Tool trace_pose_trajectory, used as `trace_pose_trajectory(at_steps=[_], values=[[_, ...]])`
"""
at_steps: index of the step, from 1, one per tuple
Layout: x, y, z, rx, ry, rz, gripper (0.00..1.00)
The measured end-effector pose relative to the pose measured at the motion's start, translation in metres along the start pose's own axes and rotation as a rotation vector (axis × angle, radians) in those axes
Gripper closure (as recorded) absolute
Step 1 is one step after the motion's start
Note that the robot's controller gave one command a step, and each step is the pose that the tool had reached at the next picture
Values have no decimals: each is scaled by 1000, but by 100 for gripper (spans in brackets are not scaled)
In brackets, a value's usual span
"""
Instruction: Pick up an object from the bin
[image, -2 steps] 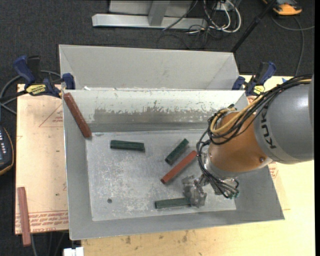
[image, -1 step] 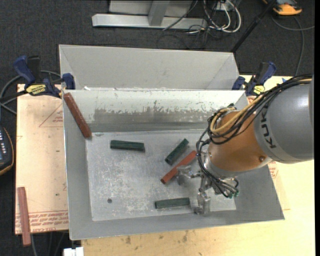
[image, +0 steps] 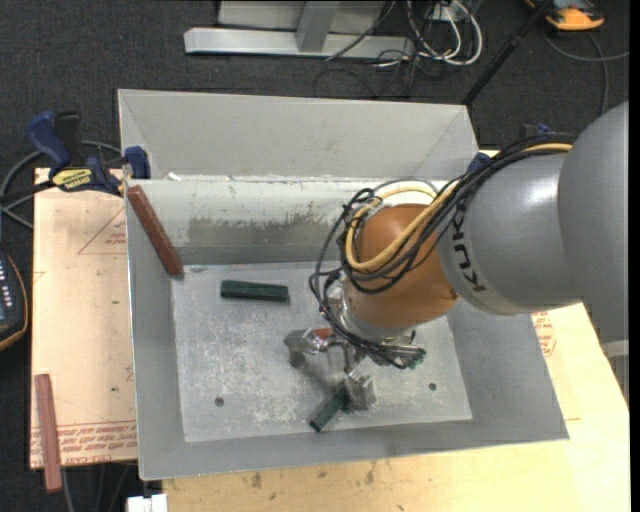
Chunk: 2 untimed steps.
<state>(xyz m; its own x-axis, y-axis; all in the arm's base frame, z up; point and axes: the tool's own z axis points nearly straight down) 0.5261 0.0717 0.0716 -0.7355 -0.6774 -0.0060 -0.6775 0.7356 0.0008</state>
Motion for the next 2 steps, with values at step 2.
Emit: trace_pose_trajectory(at_steps=[2], values=[[-16,-8,-176,7,-5,21,100]])
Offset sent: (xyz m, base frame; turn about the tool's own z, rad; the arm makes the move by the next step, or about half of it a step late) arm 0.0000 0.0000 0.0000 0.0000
